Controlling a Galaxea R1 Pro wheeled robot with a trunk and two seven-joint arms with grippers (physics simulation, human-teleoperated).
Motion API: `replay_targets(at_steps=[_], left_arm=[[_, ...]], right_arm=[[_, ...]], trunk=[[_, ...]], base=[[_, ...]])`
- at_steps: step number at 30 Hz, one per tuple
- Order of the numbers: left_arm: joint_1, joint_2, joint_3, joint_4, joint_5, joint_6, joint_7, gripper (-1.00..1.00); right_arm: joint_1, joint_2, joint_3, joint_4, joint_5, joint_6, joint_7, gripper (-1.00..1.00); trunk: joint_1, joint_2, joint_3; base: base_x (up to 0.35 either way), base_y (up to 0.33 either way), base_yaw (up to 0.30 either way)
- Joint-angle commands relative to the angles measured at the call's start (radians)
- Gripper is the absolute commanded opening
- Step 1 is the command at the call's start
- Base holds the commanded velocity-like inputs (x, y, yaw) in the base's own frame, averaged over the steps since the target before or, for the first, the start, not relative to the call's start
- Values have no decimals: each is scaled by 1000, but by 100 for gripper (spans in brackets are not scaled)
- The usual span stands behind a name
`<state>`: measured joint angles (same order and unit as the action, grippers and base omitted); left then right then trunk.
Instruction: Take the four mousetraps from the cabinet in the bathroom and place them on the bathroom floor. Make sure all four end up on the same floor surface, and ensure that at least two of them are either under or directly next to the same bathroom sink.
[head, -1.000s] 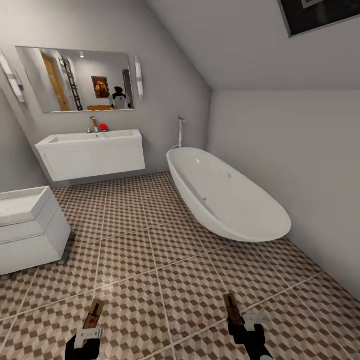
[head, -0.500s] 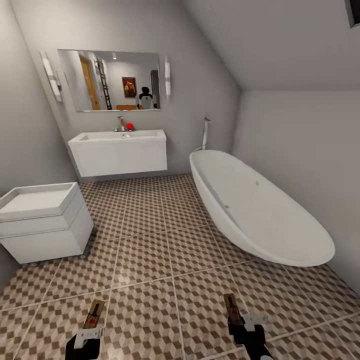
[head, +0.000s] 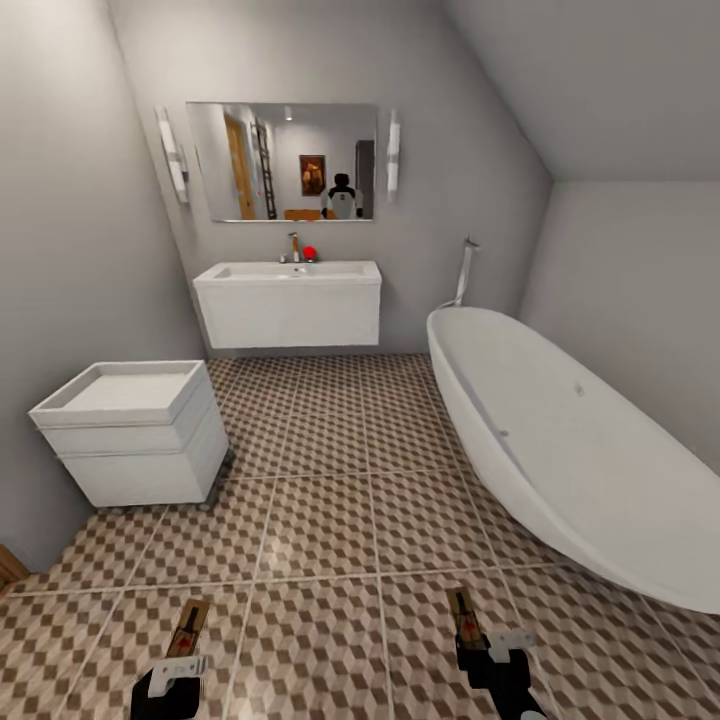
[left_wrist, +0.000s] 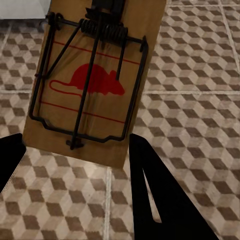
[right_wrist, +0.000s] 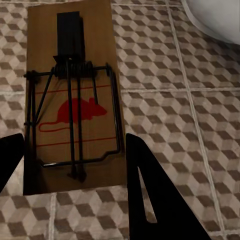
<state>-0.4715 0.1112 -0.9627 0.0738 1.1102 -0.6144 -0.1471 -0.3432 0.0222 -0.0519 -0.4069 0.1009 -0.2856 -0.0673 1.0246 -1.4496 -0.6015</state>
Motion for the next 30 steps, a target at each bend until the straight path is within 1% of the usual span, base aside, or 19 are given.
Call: replay_targets(at_steps=[1, 5, 8, 16, 30], left_arm=[[-1, -1, -5, 3, 6, -2, -3, -100], [-1, -1, -5, 3, 6, -2, -3, -100], [-1, -1, -5, 3, 6, -2, -3, -100], [-1, -1, -5, 3, 6, -2, -3, -100], [-1, -1, -5, 3, 6, -2, -3, -100]], right_arm=[[0, 1, -5, 0, 8, -3, -5, -100], [0, 1, -5, 0, 8, -3, -4, -100], [0, 1, -5, 0, 8, -3, -3, -100], [0, 1, -5, 0, 8, -3, -3, -100], [0, 0, -5, 0, 8, -3, -3, -100]], trunk=[[0, 0, -1], [0, 0, -1], [0, 0, -1], [0, 0, -1], [0, 0, -1]], base=[[226, 0, 288], [228, 0, 252], [241, 0, 87], [274, 0, 14], [327, 0, 0]])
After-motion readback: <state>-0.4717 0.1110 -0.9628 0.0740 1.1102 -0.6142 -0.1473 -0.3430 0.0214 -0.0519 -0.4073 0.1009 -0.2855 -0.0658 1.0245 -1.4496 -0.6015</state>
